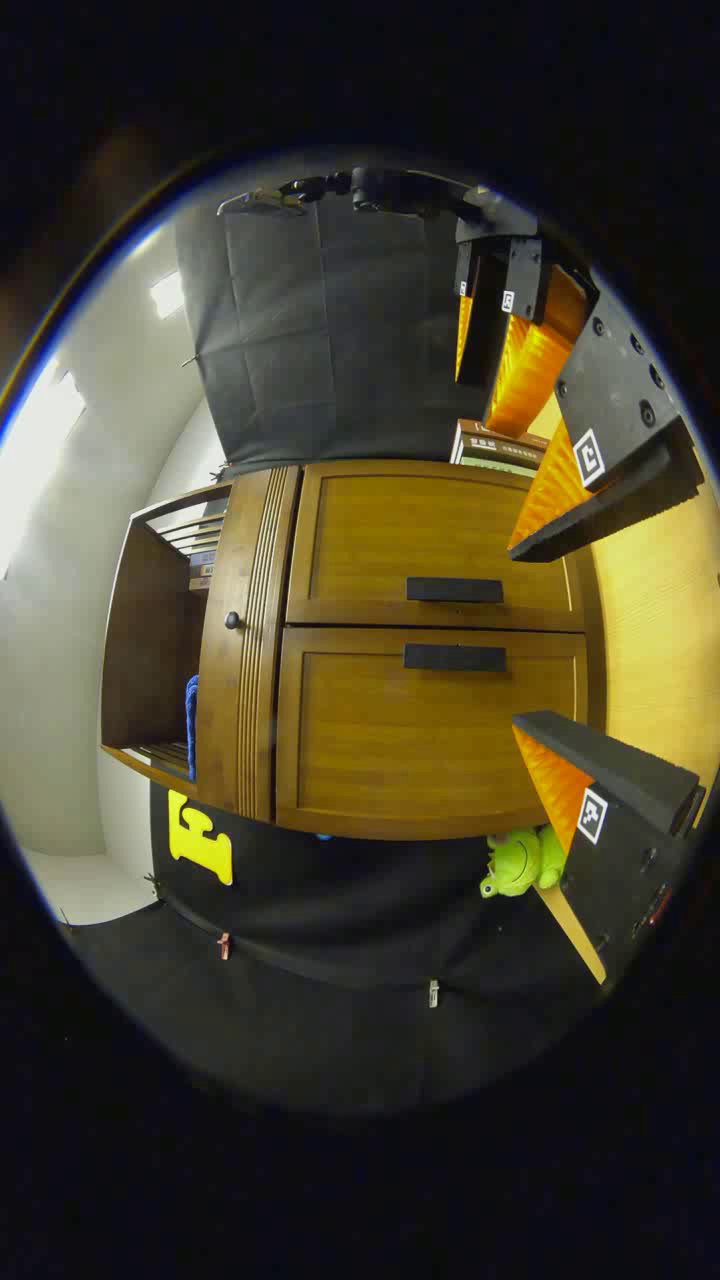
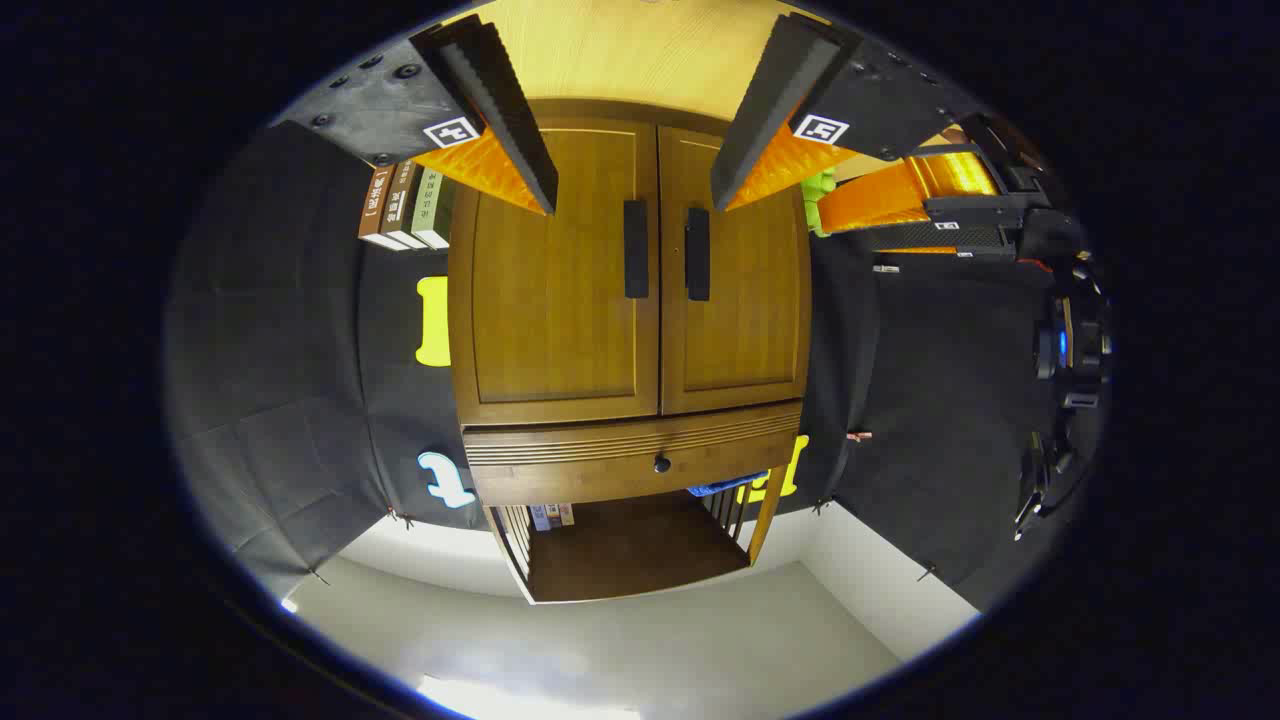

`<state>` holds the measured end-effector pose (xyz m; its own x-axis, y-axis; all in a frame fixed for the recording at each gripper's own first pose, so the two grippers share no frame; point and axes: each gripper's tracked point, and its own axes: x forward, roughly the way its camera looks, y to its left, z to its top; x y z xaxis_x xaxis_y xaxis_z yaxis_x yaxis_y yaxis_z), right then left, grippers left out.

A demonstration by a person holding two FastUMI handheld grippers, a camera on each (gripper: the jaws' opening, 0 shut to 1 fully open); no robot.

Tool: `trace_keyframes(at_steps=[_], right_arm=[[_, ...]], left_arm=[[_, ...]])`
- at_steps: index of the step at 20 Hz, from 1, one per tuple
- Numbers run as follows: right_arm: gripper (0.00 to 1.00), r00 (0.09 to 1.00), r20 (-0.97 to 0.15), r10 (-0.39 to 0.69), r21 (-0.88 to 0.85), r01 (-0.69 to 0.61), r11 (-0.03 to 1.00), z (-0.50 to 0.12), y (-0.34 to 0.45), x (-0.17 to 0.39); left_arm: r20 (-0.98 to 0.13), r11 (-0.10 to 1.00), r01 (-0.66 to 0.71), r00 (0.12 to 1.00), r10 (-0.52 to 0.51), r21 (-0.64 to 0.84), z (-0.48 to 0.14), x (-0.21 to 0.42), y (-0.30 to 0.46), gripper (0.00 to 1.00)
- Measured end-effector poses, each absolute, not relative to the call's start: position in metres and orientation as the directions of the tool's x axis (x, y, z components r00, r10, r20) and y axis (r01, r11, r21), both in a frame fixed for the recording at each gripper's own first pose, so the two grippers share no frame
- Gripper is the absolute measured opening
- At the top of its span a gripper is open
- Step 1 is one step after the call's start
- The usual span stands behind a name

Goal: Open the right door of the double-door shoe cabinet with the right hand, and open the left door with the left hand.

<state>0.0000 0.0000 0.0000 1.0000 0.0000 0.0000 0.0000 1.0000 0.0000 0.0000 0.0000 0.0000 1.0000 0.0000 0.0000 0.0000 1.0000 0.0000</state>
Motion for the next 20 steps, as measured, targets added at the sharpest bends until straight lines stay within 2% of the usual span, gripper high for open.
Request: trace_keyframes(at_steps=[3, 11, 20], right_arm=[[0.98, 1.0, -0.019, 0.011, -0.001, -0.011, 1.0, -0.003, 0.004, -0.005], [0.98, 1.0, 0.024, 0.012, -0.027, -0.012, 1.0, 0.005, 0.002, 0.003], [0.98, 0.999, 0.043, -0.022, -0.048, 0.024, 0.999, 0.009, -0.002, -0.001]], left_arm=[[-0.01, 1.0, -0.014, 1.0, 0.014, 0.011, -0.004, 0.003, 0.001, 0.93], [0.0, 1.0, -0.024, 1.0, 0.024, 0.01, -0.002, 0.011, 0.005, 0.93], [-0.012, 1.0, 0.004, 1.0, -0.004, 0.012, -0.006, 0.005, -0.001, 0.94]])
